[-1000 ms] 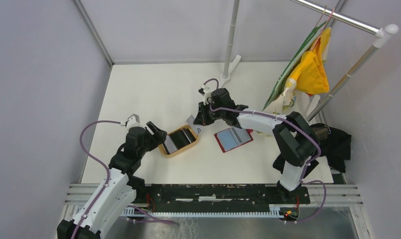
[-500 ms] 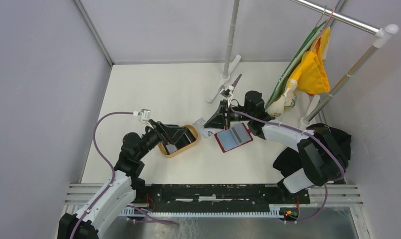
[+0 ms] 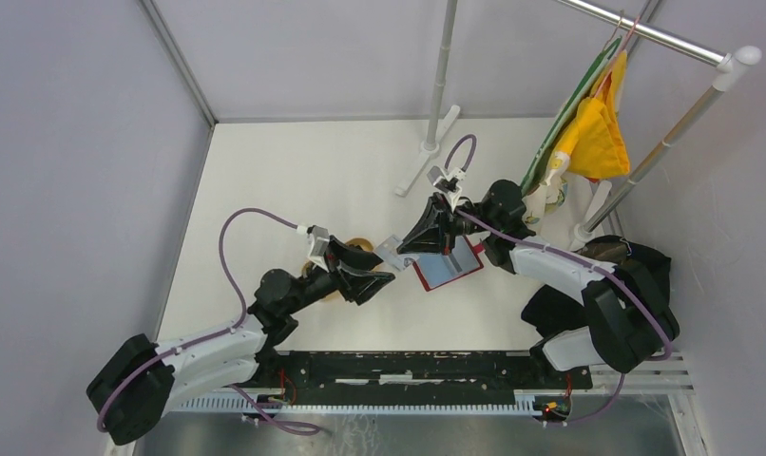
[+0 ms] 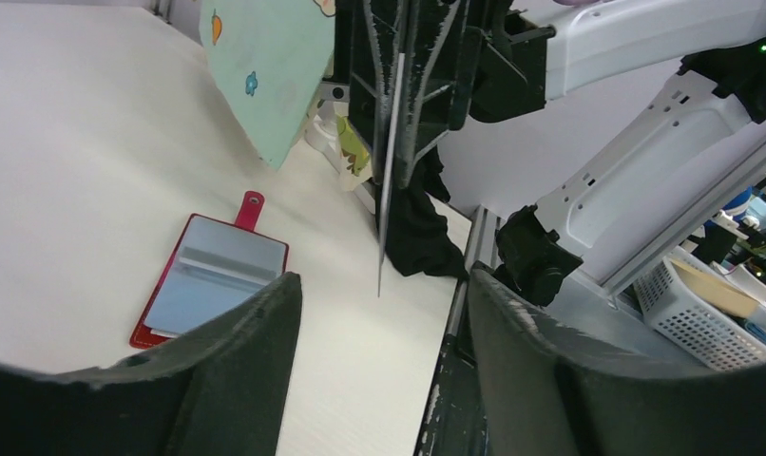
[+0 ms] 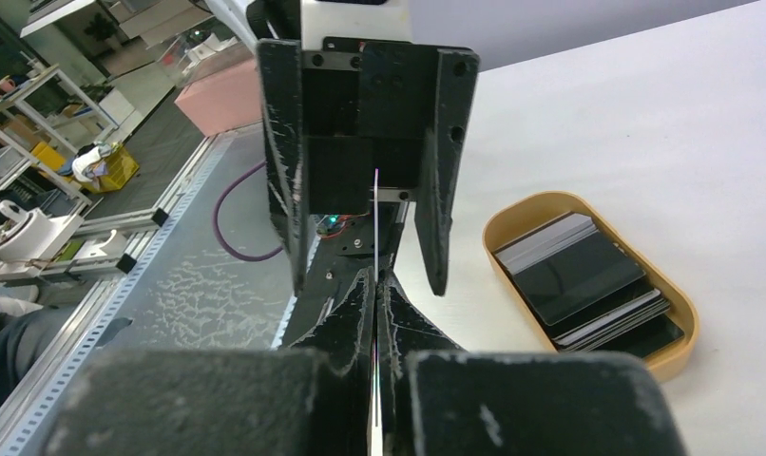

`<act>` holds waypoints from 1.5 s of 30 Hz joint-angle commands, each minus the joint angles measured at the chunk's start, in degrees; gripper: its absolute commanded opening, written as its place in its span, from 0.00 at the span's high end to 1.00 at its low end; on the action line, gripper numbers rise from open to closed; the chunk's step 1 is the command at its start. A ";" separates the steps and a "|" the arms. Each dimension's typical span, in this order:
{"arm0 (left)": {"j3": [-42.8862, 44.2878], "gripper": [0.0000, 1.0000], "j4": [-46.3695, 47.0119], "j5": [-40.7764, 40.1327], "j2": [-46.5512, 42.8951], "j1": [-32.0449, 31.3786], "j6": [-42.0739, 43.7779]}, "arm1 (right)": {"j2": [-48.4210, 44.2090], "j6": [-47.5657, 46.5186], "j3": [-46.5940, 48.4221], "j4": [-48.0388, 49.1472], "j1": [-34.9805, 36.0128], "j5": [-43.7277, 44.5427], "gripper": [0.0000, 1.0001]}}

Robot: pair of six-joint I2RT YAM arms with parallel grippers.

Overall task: Put the credit cards into the card holder
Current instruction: Pick up the credit card from the storage box, then insert the credit card into the card holder.

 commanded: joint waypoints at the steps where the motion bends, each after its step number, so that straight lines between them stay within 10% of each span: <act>1: 4.44 0.35 10.60 -0.37 5.13 -0.36 1.50 | -1.40 1.24 -0.06 5.42 -0.26 -2.25 1.00; 10: 6.11 0.54 11.53 -0.06 7.86 -0.36 -0.94 | -1.47 -6.81 1.43 -4.16 -0.23 -2.71 1.00; 18: 7.67 0.97 2.10 -1.35 3.58 -0.40 1.10 | -1.38 -9.49 2.01 -7.25 -0.28 -2.63 1.00; 23: 8.16 0.98 -3.00 -3.82 2.30 -0.25 0.90 | -1.72 -19.94 4.88 -19.88 -0.27 -2.38 0.75; 29: 9.86 0.98 -17.40 -12.19 0.54 0.05 -3.66 | -3.12 -62.47 17.95 -63.45 -0.43 14.05 0.52; 37: 11.93 0.98 -15.30 -10.54 9.53 0.26 -12.13 | -5.68 -74.26 18.86 -69.47 -2.36 40.58 0.50; 45: 16.09 0.98 -5.83 -5.83 24.64 0.26 -18.74 | -4.14 -77.96 16.30 -75.90 -3.61 45.98 0.52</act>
